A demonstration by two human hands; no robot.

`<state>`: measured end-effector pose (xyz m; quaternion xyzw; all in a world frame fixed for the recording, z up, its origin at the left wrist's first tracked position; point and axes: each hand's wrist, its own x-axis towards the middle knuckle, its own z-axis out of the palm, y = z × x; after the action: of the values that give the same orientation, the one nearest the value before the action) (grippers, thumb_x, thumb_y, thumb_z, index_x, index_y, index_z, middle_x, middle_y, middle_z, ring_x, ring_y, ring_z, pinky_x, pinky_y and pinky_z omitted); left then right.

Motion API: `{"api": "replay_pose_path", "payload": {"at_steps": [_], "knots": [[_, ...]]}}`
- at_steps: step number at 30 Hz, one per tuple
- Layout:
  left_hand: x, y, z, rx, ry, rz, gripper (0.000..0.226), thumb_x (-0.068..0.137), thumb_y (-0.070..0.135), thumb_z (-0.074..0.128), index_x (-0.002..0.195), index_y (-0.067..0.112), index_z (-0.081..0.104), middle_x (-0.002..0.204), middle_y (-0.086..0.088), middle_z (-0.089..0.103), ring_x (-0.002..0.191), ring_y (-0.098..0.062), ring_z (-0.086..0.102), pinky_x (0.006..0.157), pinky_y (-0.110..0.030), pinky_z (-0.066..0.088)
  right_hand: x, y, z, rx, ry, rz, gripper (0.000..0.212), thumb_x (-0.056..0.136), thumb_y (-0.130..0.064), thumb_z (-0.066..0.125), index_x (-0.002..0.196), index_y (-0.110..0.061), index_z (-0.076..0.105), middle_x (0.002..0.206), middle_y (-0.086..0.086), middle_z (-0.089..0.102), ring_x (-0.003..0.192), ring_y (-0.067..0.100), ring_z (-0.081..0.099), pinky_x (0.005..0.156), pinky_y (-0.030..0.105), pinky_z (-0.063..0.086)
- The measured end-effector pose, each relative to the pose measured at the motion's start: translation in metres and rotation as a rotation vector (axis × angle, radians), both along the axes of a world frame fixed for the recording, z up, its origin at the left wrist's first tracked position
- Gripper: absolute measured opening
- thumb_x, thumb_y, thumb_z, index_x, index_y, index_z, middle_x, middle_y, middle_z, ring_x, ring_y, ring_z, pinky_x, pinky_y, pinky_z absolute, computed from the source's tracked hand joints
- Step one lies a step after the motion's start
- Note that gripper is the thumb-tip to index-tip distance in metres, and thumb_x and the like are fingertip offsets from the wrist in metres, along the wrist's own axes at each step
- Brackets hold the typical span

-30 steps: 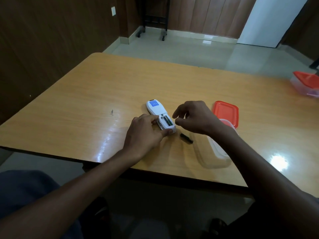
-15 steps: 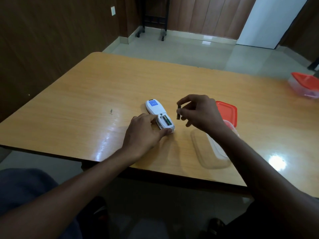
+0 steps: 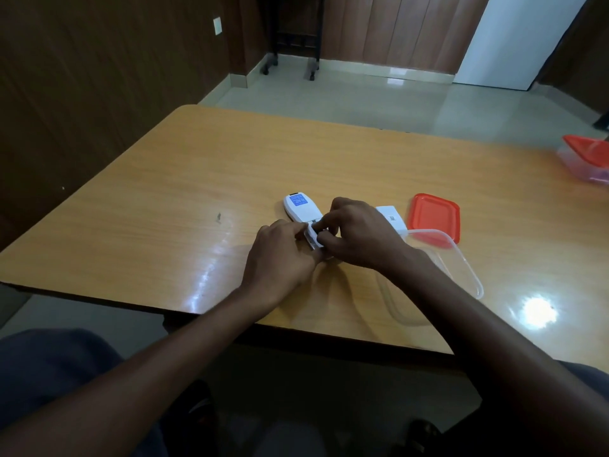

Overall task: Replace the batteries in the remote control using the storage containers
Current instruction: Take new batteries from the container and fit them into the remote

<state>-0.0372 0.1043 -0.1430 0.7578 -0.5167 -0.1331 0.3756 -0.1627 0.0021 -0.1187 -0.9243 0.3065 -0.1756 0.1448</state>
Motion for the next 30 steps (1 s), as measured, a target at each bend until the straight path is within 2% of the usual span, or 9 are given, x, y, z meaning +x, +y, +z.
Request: {"api": "replay_pose_path", "payload": {"at_steps": [2,5,8,12,15,19,24,27,30], "knots": [[0.0,0.001,0.001,0.001,-0.001,0.0,0.061,0.075,0.05,0.081,0.127,0.021,0.07,0.119,-0.003,0.072,0.106,-0.026,0.064,0.084,-0.044,0.055,-0.001,-0.001,0.005,-0.015,0.076,0.016,0.039,0.079,-0.035,0.049,0.088,-0.017,0.082,0.083,0.005,0.061,0.071,0.026,0.06,0.064,0.043,0.053],[0.0,0.002,0.003,-0.003,0.004,-0.012,0.06,0.074,0.052,0.082,0.124,0.02,0.071,0.118,-0.005,0.072,0.105,-0.026,0.064,0.082,-0.042,0.054,-0.003,-0.002,0.012,-0.028,0.157,0.021,0.031,0.081,-0.031,0.055,0.086,-0.016,0.082,0.082,0.003,0.063,0.072,0.024,0.059,0.065,0.042,0.053],[-0.002,0.003,0.005,-0.002,0.015,-0.008,0.067,0.073,0.056,0.082,0.128,0.02,0.07,0.121,-0.005,0.071,0.106,-0.025,0.063,0.082,-0.039,0.054,-0.011,-0.005,0.02,0.032,0.121,-0.032,0.023,0.079,-0.023,0.06,0.083,-0.015,0.081,0.074,-0.003,0.064,0.069,0.02,0.058,0.064,0.037,0.051],[-0.005,0.003,0.006,0.015,0.017,0.02,0.071,0.072,0.056,0.082,0.132,0.021,0.067,0.126,-0.002,0.069,0.111,-0.024,0.062,0.087,-0.041,0.055,-0.027,-0.016,0.017,-0.232,0.067,-0.285,0.02,0.083,-0.018,0.064,0.094,-0.011,0.078,0.091,0.007,0.071,0.082,0.028,0.064,0.066,0.034,0.051],[-0.006,0.004,0.006,0.024,0.028,0.024,0.069,0.072,0.054,0.083,0.131,0.023,0.067,0.124,-0.002,0.069,0.112,-0.024,0.061,0.09,-0.043,0.054,-0.034,-0.023,0.014,-0.322,0.247,-0.462,0.021,0.087,-0.022,0.06,0.099,-0.007,0.069,0.099,0.012,0.066,0.085,0.035,0.062,0.068,0.037,0.045],[-0.006,0.005,0.008,0.037,0.051,0.032,0.07,0.071,0.055,0.084,0.131,0.025,0.067,0.123,0.0,0.069,0.113,-0.023,0.062,0.09,-0.041,0.054,-0.033,-0.025,0.014,-0.203,0.36,-0.479,0.015,0.082,-0.013,0.061,0.095,-0.008,0.068,0.098,0.011,0.065,0.075,0.033,0.058,0.064,0.034,0.039],[-0.005,0.005,0.017,0.073,0.134,0.042,0.066,0.071,0.045,0.088,0.131,0.025,0.068,0.124,0.003,0.071,0.098,-0.009,0.06,0.073,-0.023,0.042,-0.023,-0.019,0.014,0.055,0.024,-0.459,0.038,0.075,-0.022,0.077,0.111,-0.014,0.073,0.11,0.008,0.069,0.102,0.027,0.064,0.072,0.031,0.041],[-0.001,0.004,0.022,0.134,0.231,0.02,0.063,0.074,0.035,0.087,0.132,0.025,0.067,0.126,0.004,0.071,0.096,-0.007,0.058,0.078,-0.021,0.04,-0.011,-0.007,0.026,0.24,-0.122,-0.43,0.04,0.074,-0.027,0.081,0.111,-0.013,0.076,0.111,0.003,0.073,0.104,0.021,0.065,0.083,0.033,0.053],[0.004,0.005,0.024,0.165,0.37,0.027,0.046,0.085,0.017,0.073,0.13,0.022,0.069,0.126,0.003,0.071,0.111,-0.014,0.063,0.087,-0.023,0.043,-0.001,0.006,0.028,0.328,-0.115,-0.37,0.036,0.075,-0.03,0.081,0.108,-0.016,0.077,0.109,0.0,0.074,0.101,0.017,0.066,0.085,0.035,0.056]]}}
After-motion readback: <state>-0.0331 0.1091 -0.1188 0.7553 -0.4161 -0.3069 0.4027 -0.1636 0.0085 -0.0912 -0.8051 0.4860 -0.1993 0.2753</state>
